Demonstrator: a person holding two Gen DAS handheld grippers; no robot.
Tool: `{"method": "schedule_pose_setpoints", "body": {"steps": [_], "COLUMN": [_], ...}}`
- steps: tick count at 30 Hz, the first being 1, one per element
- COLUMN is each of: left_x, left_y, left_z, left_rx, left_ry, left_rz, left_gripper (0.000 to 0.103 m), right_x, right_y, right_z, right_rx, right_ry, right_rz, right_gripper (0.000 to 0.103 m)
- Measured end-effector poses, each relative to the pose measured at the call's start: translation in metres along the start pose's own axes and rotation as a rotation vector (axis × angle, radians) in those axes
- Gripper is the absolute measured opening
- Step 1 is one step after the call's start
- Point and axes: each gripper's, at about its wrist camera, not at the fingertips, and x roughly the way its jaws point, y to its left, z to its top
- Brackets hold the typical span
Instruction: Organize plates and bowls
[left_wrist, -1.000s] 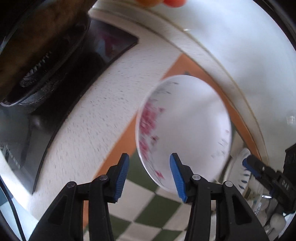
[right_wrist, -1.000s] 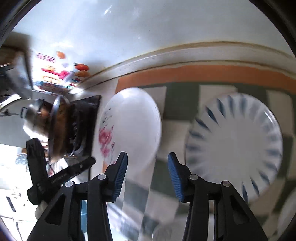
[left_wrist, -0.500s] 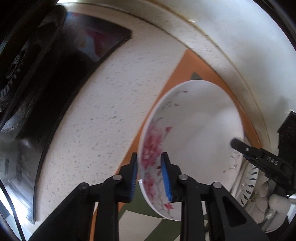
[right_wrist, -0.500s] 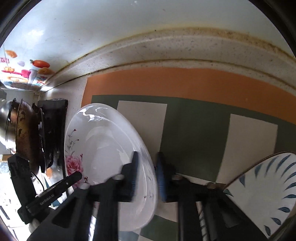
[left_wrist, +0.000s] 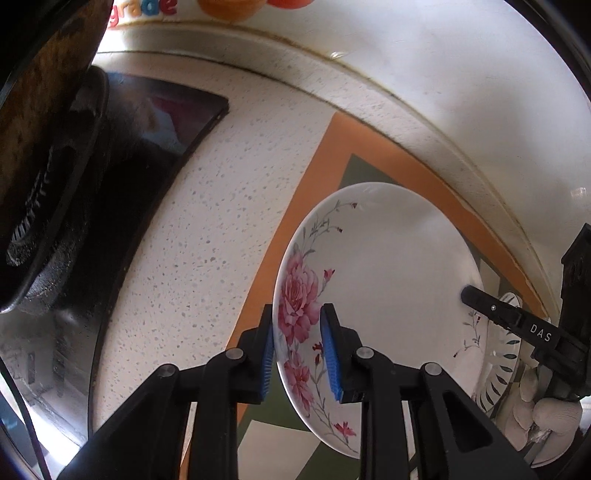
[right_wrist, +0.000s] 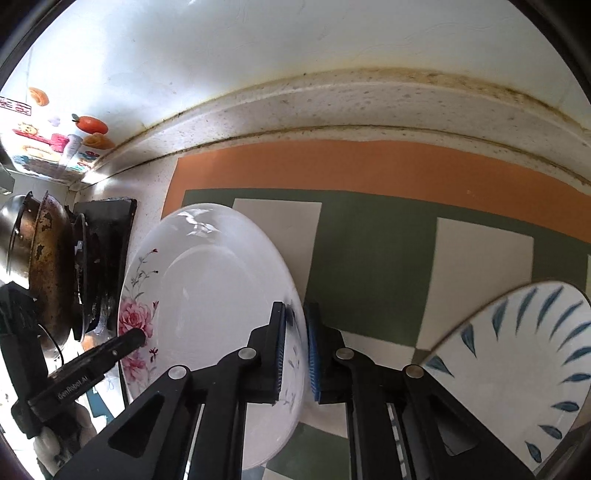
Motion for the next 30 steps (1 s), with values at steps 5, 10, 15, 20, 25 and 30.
{"method": "schedule_pose_setpoints", "body": {"steps": [5, 10, 15, 20, 25, 30], "left_x": [-0.012, -0.031, -0.051, -0.065, -0.067, -0.057], "left_y": [-0.018, -0.038, -0.056, -0.082, -0.100, -0.119], "left_z": [-0.011, -0.028, -0.045, -0.066, -0.097, -0.127], "left_rx": [0.047, 0.092, 0.146, 0.197, 0.239, 0.283], "left_ry": [-0.007, -0.028, -0.050, -0.048, -0.015, 0.026], "left_rz": [-0.011, -0.036, -0.058, -0.087, -0.091, -0.087], "left_gripper": [0.021, 0.021, 0.021, 0.021, 0.021, 0.021], "right_x": [-0.025, -0.060, -0.092, -0.127, -0.155, -0.167], "right_y": [-0.007, -0.014, -0.032, -0.056, -0.081, -0.106], "right_z": [-0.015, -0.041, -0.077, -0.116, -0.154, -0.194], "right_rx": [0.032, 0.046, 0.075, 0.132, 0.179, 0.225], "right_ry": [-0.045, -0.095, -0.120, -0.160, -0.205, -0.215], "right_rz": [0.034, 0.042, 0.052, 0.072, 0.083, 0.080], "right_gripper": [0.011, 0.011, 0.011, 0.011, 0.011, 0.011]}}
